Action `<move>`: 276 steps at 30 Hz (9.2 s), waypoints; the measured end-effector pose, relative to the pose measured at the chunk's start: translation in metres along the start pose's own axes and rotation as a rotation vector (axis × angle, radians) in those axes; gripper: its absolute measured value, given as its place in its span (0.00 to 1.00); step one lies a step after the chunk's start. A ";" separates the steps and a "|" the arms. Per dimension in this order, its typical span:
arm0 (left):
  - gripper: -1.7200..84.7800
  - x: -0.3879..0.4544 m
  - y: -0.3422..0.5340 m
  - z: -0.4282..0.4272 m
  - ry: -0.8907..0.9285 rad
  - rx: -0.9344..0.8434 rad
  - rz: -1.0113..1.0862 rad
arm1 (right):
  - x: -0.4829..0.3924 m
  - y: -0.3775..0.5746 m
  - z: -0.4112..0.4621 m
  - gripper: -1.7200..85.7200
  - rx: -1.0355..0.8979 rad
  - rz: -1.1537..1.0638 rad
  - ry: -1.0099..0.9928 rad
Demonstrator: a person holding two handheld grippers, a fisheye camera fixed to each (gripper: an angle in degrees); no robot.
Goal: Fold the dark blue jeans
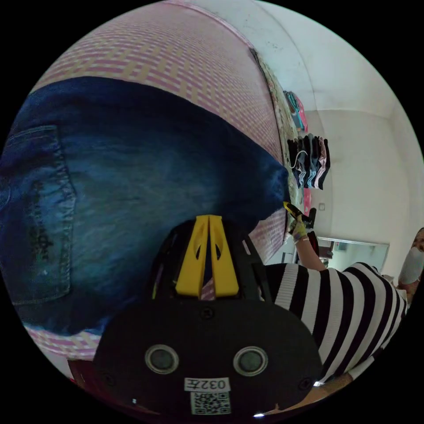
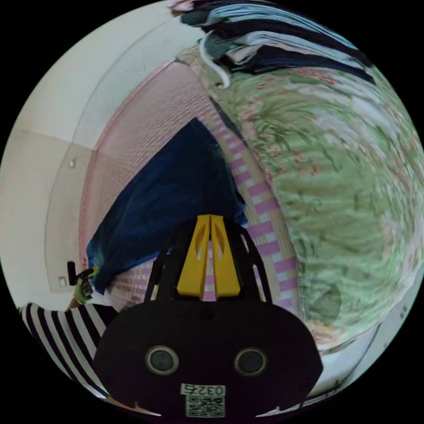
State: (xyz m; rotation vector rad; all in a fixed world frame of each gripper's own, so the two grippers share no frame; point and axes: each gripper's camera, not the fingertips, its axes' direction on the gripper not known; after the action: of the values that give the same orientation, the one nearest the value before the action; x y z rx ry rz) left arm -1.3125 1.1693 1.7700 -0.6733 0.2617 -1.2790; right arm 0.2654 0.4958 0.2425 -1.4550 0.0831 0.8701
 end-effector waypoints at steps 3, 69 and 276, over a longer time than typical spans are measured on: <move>0.01 -0.009 0.026 -0.030 -0.003 0.084 -0.003 | -0.006 0.002 -0.013 0.01 0.066 0.038 0.115; 0.01 -0.117 0.143 -0.189 0.076 0.215 0.100 | -0.345 0.224 0.320 0.01 -0.816 -1.080 -0.211; 0.01 0.126 -0.058 0.251 -0.077 -0.470 0.514 | -0.005 0.045 -0.029 0.02 0.029 -0.001 -0.283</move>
State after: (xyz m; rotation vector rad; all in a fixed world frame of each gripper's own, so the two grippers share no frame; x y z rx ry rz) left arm -1.1875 1.1232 2.0236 -0.9762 0.6396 -0.6970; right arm 0.2496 0.4625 0.2034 -1.2914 -0.1162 1.0618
